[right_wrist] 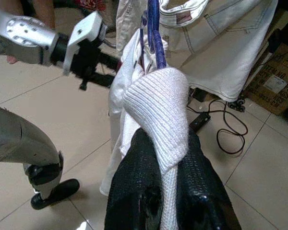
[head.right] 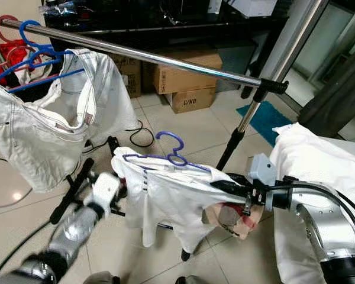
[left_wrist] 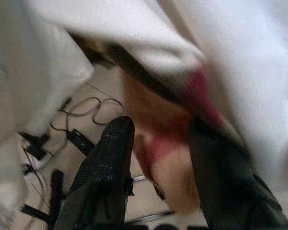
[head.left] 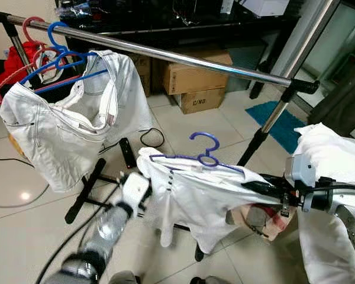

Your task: Hang hanger

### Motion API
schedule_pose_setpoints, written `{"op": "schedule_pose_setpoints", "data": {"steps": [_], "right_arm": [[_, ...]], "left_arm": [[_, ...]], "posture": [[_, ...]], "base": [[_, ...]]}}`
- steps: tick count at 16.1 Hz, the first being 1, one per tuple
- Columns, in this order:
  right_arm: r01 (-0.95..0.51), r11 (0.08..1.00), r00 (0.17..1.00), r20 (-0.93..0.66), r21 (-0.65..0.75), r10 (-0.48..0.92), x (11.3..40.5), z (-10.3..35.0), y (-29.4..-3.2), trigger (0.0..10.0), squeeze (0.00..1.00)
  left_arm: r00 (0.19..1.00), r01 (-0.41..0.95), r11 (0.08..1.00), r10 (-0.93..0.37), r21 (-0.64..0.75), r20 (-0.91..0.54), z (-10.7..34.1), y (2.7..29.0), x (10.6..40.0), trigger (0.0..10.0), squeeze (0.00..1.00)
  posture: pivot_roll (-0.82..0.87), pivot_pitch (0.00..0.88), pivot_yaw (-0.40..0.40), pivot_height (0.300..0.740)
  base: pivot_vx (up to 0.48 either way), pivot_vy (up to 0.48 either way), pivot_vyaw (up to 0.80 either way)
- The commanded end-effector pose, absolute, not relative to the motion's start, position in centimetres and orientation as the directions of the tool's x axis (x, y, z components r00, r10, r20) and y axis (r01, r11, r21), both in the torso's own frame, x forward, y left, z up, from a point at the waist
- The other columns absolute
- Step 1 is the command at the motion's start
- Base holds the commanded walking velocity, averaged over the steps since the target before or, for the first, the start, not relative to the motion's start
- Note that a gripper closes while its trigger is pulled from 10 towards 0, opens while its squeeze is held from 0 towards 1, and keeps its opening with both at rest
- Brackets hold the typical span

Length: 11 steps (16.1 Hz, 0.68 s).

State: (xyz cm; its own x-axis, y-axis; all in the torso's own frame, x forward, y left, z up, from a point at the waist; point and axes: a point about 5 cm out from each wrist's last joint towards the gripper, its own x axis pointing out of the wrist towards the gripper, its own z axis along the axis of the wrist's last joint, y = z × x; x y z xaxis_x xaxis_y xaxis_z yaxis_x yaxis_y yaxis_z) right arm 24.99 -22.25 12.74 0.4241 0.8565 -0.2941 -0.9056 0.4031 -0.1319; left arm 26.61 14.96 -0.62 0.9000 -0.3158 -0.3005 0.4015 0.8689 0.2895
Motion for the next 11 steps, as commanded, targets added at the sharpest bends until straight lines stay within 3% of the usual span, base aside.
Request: {"op": "schedule_pose_setpoints", "data": {"steps": [1,6,11], "right_arm": [[-0.892,0.42,0.452,-0.282,-0.168,0.846,25.2,13.6,-22.8,0.0,0.0],[-0.894,0.418,0.447,-0.29,-0.16,0.846,25.1,13.4,-22.8,0.0,0.0],[-0.932,0.342,0.363,-0.366,-0.124,0.857,23.9,11.7,-22.2,0.0,0.0]], "left_arm": [[0.89,0.426,0.86,-0.343,0.281,-0.3,-0.9,14.3,26.1,10.0,0.0],[0.878,0.455,0.841,-0.369,0.292,-0.304,-1.4,14.2,25.1,10.0,0.0],[0.887,0.44,0.845,-0.357,0.304,-0.292,-1.1,14.6,25.4,10.0,0.0]], "posture": [[0.07,0.026,-0.071,0.74],[0.07,0.029,-0.077,0.74],[0.08,0.026,-0.076,0.74]], "base": [[0.0,0.0,0.0],[0.0,0.0,0.0],[0.0,0.0,0.0]]}}
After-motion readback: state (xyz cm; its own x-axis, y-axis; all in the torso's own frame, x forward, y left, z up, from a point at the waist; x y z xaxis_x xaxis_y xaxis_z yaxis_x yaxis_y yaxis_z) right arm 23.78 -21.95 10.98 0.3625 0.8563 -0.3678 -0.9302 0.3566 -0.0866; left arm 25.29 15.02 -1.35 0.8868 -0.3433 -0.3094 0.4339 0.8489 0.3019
